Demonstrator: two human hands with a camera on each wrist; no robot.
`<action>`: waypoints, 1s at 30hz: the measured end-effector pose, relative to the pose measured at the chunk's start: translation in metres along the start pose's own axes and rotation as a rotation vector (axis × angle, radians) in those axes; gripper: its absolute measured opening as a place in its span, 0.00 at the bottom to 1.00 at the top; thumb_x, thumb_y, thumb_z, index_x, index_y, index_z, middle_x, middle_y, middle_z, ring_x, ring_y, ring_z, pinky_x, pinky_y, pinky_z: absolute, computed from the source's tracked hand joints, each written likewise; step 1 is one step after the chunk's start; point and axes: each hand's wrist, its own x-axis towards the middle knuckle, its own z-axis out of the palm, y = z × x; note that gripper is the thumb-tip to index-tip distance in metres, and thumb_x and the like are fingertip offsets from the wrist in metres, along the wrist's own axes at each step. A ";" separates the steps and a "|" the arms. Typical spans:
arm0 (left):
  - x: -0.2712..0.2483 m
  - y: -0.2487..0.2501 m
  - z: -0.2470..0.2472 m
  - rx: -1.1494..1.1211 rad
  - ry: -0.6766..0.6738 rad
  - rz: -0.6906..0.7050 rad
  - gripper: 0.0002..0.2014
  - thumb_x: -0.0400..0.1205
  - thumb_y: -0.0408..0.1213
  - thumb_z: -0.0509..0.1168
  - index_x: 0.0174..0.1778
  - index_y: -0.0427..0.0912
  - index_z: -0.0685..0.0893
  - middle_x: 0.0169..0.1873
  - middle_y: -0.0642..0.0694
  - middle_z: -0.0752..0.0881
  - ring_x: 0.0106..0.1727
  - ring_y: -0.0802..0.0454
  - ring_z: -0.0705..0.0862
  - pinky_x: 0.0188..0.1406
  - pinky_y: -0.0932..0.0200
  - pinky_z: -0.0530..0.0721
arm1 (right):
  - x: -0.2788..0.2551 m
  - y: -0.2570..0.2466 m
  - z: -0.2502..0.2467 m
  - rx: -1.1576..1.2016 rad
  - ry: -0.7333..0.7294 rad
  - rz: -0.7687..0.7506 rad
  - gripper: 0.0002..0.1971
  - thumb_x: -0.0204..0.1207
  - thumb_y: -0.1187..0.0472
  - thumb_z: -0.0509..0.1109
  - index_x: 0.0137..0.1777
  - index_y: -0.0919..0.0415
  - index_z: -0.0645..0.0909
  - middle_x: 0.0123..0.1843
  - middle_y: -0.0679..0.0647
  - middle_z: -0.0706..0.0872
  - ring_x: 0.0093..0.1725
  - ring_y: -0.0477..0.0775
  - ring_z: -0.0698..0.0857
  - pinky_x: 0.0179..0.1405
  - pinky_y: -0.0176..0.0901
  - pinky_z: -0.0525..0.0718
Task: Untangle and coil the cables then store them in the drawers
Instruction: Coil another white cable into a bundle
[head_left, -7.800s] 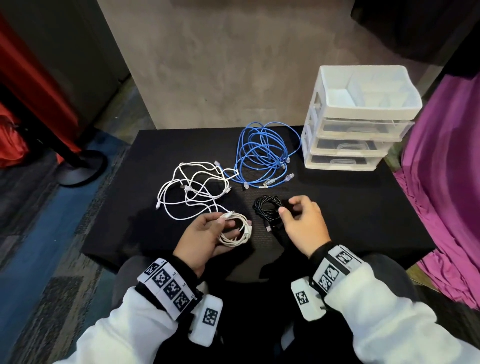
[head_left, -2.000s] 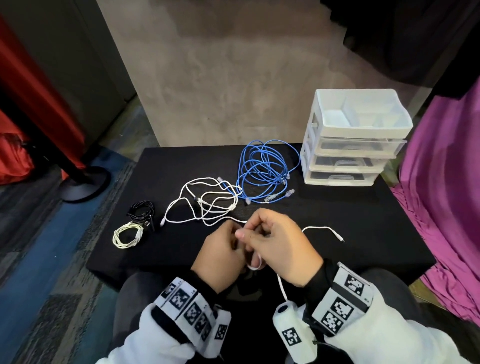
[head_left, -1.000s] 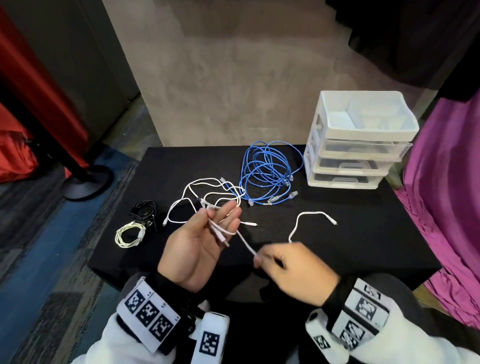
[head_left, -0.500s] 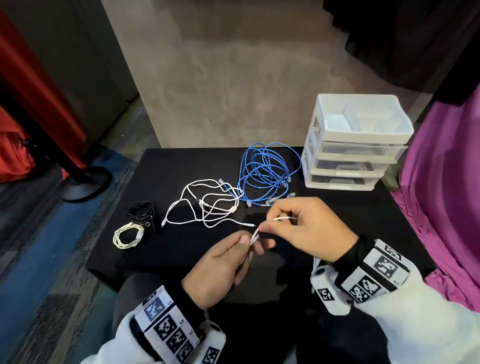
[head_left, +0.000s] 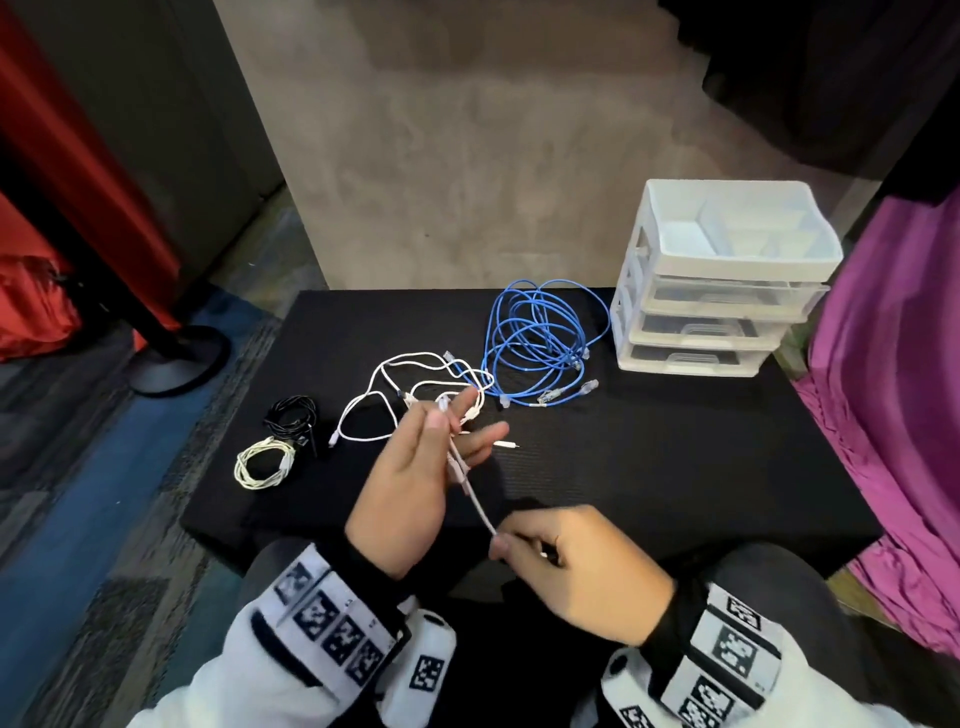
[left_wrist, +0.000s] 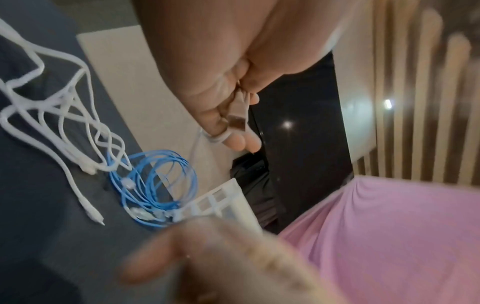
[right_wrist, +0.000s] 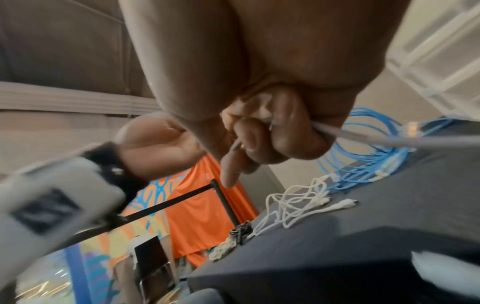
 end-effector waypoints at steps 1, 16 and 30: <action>-0.001 -0.007 0.000 0.159 -0.013 0.047 0.13 0.94 0.39 0.49 0.49 0.45 0.77 0.69 0.45 0.86 0.57 0.45 0.93 0.59 0.50 0.89 | -0.001 -0.009 -0.004 -0.010 -0.014 -0.034 0.08 0.84 0.50 0.66 0.47 0.48 0.84 0.32 0.46 0.83 0.32 0.47 0.81 0.37 0.47 0.81; -0.028 -0.004 0.004 -0.001 -0.368 -0.110 0.15 0.90 0.43 0.51 0.43 0.37 0.70 0.54 0.28 0.90 0.19 0.59 0.61 0.28 0.63 0.73 | 0.035 0.022 -0.073 0.062 0.175 0.002 0.03 0.81 0.61 0.77 0.46 0.52 0.90 0.44 0.45 0.90 0.49 0.46 0.86 0.58 0.39 0.80; -0.022 -0.022 0.011 -0.280 -0.159 -0.213 0.15 0.90 0.43 0.60 0.44 0.35 0.74 0.37 0.42 0.78 0.26 0.54 0.72 0.38 0.56 0.86 | 0.014 0.002 -0.011 0.902 0.242 0.342 0.14 0.88 0.61 0.67 0.51 0.72 0.89 0.39 0.64 0.89 0.37 0.55 0.86 0.41 0.44 0.85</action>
